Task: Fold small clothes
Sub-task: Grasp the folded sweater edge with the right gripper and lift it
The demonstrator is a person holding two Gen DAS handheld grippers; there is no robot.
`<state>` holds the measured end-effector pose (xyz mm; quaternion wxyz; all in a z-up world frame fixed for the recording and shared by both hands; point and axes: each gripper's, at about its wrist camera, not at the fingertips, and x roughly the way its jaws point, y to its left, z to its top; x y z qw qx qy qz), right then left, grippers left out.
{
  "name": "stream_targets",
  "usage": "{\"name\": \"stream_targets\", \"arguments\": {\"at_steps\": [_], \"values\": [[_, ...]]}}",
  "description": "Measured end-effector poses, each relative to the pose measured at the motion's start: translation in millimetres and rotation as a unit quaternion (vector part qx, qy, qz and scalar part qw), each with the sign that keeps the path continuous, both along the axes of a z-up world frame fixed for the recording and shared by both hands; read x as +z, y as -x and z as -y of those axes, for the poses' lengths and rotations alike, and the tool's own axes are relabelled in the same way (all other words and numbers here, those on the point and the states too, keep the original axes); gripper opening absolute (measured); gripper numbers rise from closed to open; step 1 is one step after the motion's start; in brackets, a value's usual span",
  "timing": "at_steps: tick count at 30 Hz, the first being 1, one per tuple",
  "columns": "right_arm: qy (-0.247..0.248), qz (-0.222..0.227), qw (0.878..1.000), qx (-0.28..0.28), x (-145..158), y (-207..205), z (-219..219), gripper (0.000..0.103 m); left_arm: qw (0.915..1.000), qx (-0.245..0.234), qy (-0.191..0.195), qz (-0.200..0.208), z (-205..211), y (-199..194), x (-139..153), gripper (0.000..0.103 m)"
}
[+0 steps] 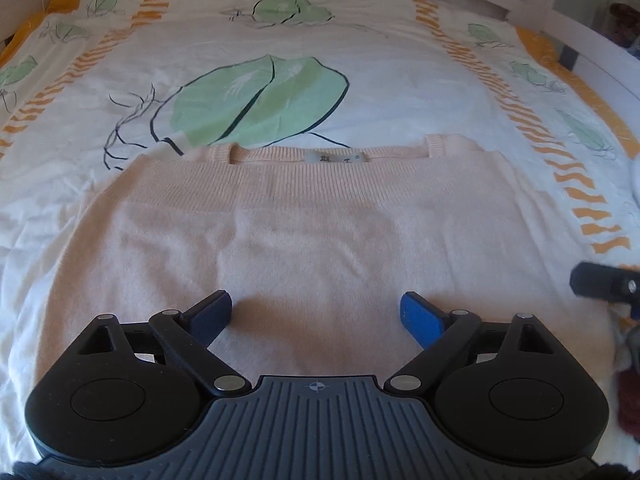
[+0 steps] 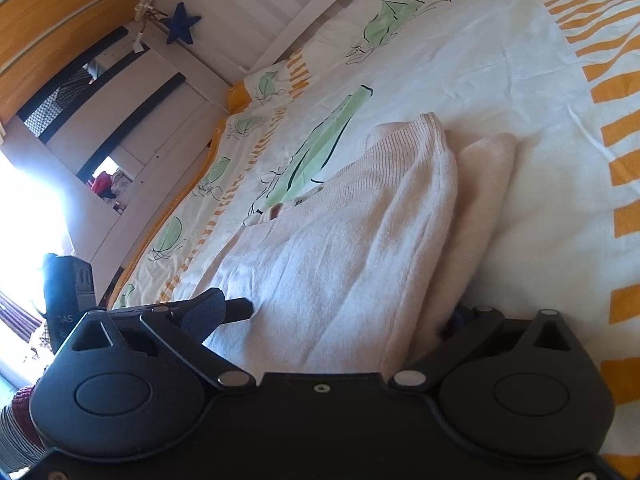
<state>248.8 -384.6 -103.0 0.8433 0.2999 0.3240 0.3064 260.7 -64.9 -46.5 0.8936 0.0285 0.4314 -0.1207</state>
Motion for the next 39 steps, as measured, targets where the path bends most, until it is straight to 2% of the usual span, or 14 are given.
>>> {"name": "stream_targets", "arguments": {"at_steps": [6,11,14,16,19,21,24,31,34,39], "values": [[-0.014,-0.003,1.000,-0.009,-0.7,3.7,3.4,0.101,0.9994,-0.002,-0.004,0.033,-44.2,29.3,14.8,0.092],[0.000,-0.025,0.999,-0.021,0.8,3.5,5.9,0.088,0.9983,0.046,0.002,0.037,-102.0,27.1,22.7,0.092],[0.005,-0.062,0.997,-0.038,1.7,0.6,10.7,0.066,0.9963,0.078,0.016,0.030,-134.4,23.1,22.0,0.092],[0.010,-0.095,0.995,-0.042,0.7,-1.5,13.3,0.041,0.9955,0.088,0.025,0.026,-150.2,21.9,19.3,0.092],[0.019,-0.110,0.992,-0.053,7.2,0.2,9.6,0.037,0.9948,0.093,0.033,0.025,-166.1,23.7,13.7,0.092],[0.038,-0.104,0.992,-0.060,20.3,1.8,0.6,0.035,0.9942,0.097,0.043,0.019,-175.6,25.0,7.8,0.092],[0.047,-0.084,0.993,-0.060,46.1,4.3,-17.1,0.034,0.9917,0.112,0.061,-0.014,-188.9,22.6,-7.3,0.092],[0.083,-0.040,0.995,-0.028,109.6,-4.1,-93.8,0.034,0.9906,0.085,0.105,0.019,-206.3,35.2,-14.6,0.092],[0.075,-0.040,0.996,-0.013,117.3,-13.0,-131.7,0.034,0.9869,0.088,0.132,0.028,-214.1,39.5,-14.5,0.092],[0.109,-0.047,0.993,0.023,103.5,-23.7,-201.3,0.034,0.9799,0.104,0.167,0.032,-224.0,38.3,-13.3,0.092]]}}
